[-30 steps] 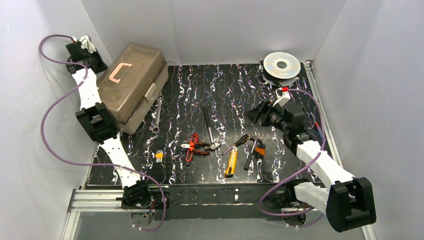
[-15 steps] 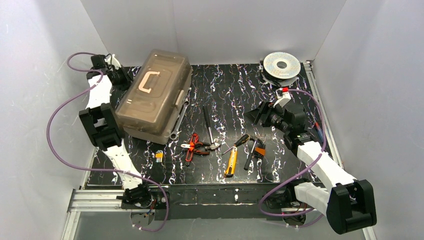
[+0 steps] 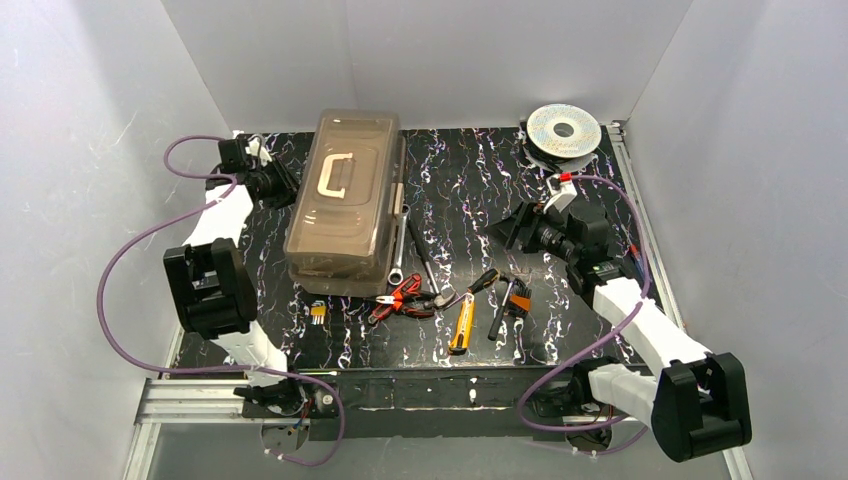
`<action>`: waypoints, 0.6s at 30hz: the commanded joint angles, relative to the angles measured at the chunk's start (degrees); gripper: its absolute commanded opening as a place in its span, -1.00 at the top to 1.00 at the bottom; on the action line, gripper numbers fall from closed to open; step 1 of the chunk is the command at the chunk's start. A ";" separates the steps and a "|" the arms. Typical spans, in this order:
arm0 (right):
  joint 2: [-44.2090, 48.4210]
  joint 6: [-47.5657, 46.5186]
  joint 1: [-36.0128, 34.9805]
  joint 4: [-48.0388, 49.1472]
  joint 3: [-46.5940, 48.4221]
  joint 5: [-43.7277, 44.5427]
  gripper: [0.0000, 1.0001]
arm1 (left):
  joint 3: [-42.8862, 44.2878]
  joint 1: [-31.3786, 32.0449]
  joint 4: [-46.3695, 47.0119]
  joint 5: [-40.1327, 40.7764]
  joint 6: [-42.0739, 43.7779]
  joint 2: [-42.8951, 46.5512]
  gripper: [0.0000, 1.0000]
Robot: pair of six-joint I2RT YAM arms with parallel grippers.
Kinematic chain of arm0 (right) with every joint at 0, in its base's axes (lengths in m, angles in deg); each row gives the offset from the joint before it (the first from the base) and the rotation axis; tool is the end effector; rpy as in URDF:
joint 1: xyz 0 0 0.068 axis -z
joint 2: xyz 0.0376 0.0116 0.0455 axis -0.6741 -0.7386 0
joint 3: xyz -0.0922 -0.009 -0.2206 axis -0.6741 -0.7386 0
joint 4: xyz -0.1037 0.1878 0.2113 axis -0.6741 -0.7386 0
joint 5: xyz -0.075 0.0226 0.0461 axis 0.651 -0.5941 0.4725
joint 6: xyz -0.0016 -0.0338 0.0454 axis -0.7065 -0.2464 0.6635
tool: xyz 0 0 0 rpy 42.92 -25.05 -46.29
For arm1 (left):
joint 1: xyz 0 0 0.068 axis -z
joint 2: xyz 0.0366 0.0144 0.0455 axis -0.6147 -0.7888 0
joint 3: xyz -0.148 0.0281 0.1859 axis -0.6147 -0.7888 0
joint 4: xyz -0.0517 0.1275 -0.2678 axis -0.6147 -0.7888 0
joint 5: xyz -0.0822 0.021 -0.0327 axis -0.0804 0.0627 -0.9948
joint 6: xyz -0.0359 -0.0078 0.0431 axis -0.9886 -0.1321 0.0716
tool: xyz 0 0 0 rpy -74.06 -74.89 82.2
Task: Pack the tool kit
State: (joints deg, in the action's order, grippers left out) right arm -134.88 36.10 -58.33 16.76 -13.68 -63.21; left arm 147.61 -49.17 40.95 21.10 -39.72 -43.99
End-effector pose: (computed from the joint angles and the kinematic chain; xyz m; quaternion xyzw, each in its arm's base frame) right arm 0.2830 0.0964 0.2128 -0.0134 0.7803 0.3813 0.4956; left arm 0.4188 0.0665 0.2149 -0.1639 0.8797 -0.2253 0.3855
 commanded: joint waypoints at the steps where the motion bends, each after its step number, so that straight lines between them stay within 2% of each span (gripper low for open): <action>1: -3.01 0.95 -0.88 0.76 4.14 -4.44 -0.75 | -0.77 4.50 1.04 -4.30 -3.92 0.84 0.35; 5: -6.95 -0.32 -4.51 -4.80 7.84 -1.70 -0.75 | -4.03 7.53 3.71 -3.23 -5.25 2.34 0.10; 7: -8.66 -1.43 -6.21 -7.55 9.03 0.38 -0.76 | -6.33 8.44 5.98 -3.34 -6.66 3.28 0.03; 13: -11.11 -2.88 -6.91 -10.54 10.44 1.73 -0.77 | -13.12 10.16 12.03 -1.89 -9.47 8.00 -0.28; 14: -12.06 -2.13 -6.83 -9.24 12.19 0.08 -0.81 | -15.45 10.10 12.43 -0.81 -9.37 11.71 -0.49; 18: -14.67 1.85 -5.98 -5.50 14.34 -3.90 -0.84 | -15.72 8.64 11.51 2.98 -10.87 16.68 -0.85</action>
State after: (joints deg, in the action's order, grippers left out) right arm -147.56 34.96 -65.04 6.20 -4.17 -62.86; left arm 132.40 -40.74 53.43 24.44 -49.03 -35.57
